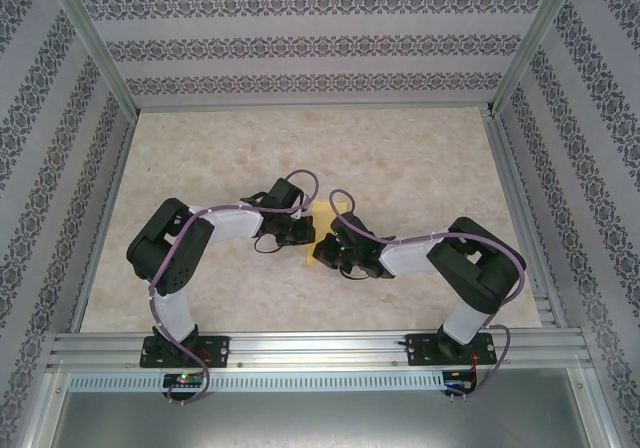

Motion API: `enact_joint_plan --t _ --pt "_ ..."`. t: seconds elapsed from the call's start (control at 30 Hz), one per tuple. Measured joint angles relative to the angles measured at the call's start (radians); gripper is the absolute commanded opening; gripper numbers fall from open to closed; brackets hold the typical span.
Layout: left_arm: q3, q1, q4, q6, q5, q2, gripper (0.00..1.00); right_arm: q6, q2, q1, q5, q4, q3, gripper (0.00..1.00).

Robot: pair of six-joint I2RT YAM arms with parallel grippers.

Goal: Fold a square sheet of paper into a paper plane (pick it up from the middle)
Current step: Third fold the triangle at the center of the table.

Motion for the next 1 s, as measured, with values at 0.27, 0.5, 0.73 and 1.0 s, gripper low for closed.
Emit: enact_joint_plan --t 0.27,0.5,0.73,1.0 --pt "-0.002 0.0 0.003 -0.003 0.0 -0.001 0.02 -0.021 -0.08 0.016 0.0 -0.005 0.002 0.0" --pt "-0.003 0.0 0.005 -0.005 -0.001 -0.002 0.02 -0.023 -0.048 0.021 -0.003 -0.005 0.021 0.0" --pt "-0.003 0.0 0.005 -0.004 -0.005 -0.002 0.02 -0.024 -0.008 0.021 -0.012 -0.013 0.038 0.0" --pt "-0.003 0.0 0.005 -0.006 -0.009 -0.004 0.02 -0.024 0.019 0.03 -0.019 -0.051 0.04 0.0"
